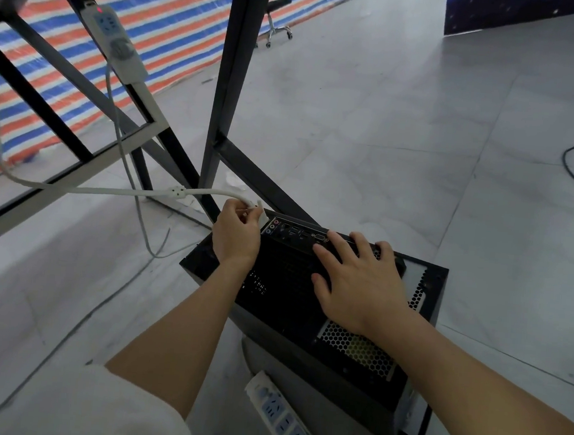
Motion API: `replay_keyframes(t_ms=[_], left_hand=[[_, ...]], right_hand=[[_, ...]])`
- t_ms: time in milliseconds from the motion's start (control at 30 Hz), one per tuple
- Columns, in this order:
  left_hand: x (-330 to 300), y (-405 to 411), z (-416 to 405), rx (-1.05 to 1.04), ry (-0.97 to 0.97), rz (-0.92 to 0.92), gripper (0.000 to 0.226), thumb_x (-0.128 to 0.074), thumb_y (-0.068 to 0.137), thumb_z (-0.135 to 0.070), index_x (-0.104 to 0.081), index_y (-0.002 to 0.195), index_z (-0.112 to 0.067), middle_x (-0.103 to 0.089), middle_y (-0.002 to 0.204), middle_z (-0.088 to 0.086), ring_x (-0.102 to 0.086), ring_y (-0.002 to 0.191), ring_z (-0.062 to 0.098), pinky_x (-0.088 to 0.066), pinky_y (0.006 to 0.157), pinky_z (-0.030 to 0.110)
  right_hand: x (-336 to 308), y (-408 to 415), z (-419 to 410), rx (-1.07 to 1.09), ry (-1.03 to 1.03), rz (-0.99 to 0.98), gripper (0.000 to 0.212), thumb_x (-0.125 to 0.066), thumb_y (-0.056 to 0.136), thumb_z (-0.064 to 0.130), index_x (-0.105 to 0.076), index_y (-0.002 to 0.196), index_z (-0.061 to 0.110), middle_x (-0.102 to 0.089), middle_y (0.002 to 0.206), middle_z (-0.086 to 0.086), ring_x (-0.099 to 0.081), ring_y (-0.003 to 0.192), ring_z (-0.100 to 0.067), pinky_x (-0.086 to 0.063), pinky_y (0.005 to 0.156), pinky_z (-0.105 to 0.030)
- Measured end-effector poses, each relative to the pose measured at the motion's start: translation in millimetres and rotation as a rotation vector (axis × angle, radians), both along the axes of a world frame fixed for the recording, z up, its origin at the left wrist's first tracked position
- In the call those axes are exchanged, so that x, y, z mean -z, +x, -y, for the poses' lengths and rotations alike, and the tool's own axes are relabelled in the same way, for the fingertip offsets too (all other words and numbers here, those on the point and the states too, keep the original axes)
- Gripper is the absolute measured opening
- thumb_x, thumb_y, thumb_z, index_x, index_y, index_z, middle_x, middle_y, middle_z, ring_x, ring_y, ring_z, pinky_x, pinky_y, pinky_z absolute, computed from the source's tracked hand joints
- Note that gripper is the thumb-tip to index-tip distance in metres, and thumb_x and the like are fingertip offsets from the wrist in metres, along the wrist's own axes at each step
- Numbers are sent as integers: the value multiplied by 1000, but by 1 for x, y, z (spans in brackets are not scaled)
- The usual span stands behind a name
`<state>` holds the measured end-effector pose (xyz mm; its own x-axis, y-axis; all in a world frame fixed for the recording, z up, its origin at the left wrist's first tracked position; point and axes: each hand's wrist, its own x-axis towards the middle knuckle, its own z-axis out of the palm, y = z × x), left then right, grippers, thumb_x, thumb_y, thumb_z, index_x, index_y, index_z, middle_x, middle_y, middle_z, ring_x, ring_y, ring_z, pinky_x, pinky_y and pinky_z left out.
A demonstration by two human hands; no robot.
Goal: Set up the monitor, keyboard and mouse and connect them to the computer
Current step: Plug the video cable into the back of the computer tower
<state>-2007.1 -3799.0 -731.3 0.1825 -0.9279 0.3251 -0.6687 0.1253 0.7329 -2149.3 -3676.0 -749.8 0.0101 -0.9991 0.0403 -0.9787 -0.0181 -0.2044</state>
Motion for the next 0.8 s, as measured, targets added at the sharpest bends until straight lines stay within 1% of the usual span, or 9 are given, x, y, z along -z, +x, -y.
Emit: replay_keyframes(t_ms=[67,167,233,333,433,533,667,733,800], left_hand=[[3,2,4,-9,14,-8,23,-60,91,-30,-60,103,-10,-59,93,-3,-54,87,12,-43,81,30],[5,3,6,-20,11,-4,24,-59,91,-32,-59,102,-11,-57,90,-4,-57,92,18,-47,86,39],[2,3,5,-1,20,-7,24,-60,90,-32,-60,101,-11,-57,90,-4,-56,88,16,-47,84,36],[-5,10,4,46,61,-21,22,-62,89,-33,-62,98,-13,-59,89,-5,-55,84,12,-44,78,30],[-7,13,0,47,94,-109,28,-66,85,-35,-61,103,-14,-59,89,-8,-56,84,9,-45,81,28],[-5,13,-5,-32,69,-152,26,-67,84,-35,-56,94,-14,-57,85,-8,-52,79,7,-37,73,23],[-6,14,-3,-79,45,-124,18,-64,87,-31,-59,84,-14,-61,86,-1,-54,79,12,-38,71,27],[-6,14,-3,-55,49,-105,14,-62,89,-28,-61,84,-15,-62,86,-1,-56,80,14,-42,73,28],[-5,14,-5,-11,41,-70,13,-60,91,-25,-65,89,-13,-64,87,-1,-57,82,14,-44,75,29]], right_hand=[[0,-1,-1,-1,-2,-1,86,14,71,54,-17,148,30,-11,158,1,-8,143,-27,-11,112,-52],[2,-1,-1,0,-11,-4,87,14,70,54,-18,147,31,-11,158,2,-8,144,-25,-11,114,-51],[0,-1,-1,10,-21,7,82,11,74,55,-19,147,32,-13,157,3,-9,144,-25,-12,113,-51],[-1,-1,-3,11,-19,11,67,-2,86,54,-21,146,31,-13,157,3,-10,143,-24,-11,112,-50],[-2,0,-4,19,-33,15,75,4,80,54,-22,146,32,-15,157,3,-11,143,-24,-11,112,-49],[-2,0,-3,21,-13,25,69,-6,83,53,-21,147,32,-13,157,3,-9,144,-23,-10,113,-49],[-1,-1,-4,18,-9,15,62,-10,90,53,-20,147,32,-11,158,4,-7,144,-23,-8,113,-49],[-1,-1,-4,13,-5,20,57,-15,94,52,-19,147,32,-11,158,4,-7,144,-23,-8,114,-49],[0,-2,-2,12,-5,23,55,-21,96,51,-19,147,32,-11,158,4,-7,144,-23,-8,114,-48]])
